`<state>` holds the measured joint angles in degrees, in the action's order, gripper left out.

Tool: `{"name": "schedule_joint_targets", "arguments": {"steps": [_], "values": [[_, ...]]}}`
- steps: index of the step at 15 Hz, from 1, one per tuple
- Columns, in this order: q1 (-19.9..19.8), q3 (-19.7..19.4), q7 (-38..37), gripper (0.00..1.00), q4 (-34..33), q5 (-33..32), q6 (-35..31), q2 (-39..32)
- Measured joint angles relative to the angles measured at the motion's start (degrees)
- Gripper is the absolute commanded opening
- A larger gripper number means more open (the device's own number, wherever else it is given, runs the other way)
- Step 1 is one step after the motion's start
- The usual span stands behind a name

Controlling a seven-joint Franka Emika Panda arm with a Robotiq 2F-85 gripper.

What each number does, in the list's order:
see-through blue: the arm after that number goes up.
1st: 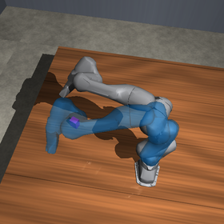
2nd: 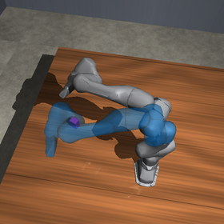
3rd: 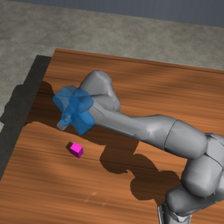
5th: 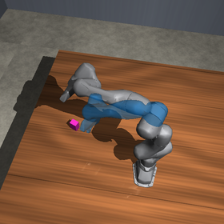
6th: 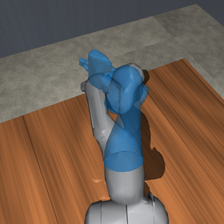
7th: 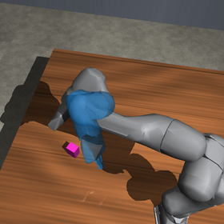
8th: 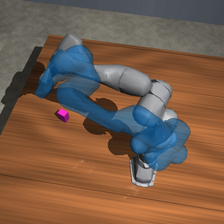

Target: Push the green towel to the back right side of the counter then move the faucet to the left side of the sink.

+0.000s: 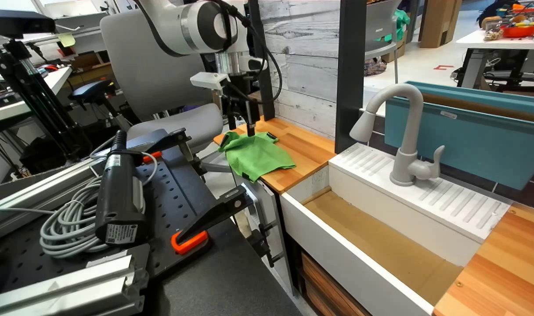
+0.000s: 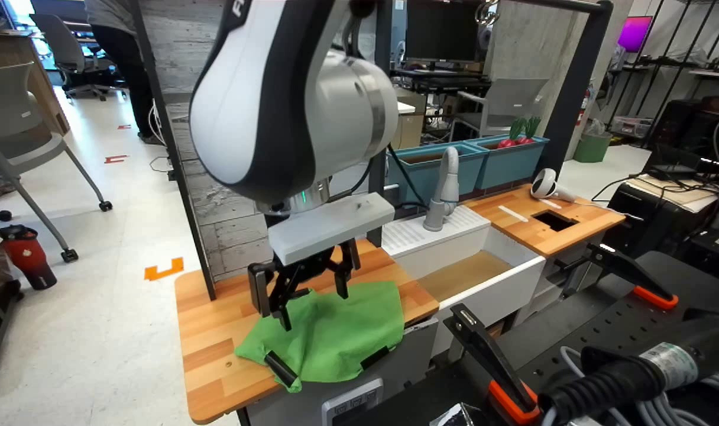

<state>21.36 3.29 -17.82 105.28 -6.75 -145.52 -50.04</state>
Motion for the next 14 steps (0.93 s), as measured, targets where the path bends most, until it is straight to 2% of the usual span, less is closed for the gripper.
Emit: {"name": "schedule_joint_targets", "arguments": {"steps": [7,14], "values": [[3.85,-1.84,-0.58,1.0,-10.59,-0.02,7.07,-9.12],[4.39,-2.67,-0.58,1.0,-19.31,-0.08,7.9,-14.79]]}}
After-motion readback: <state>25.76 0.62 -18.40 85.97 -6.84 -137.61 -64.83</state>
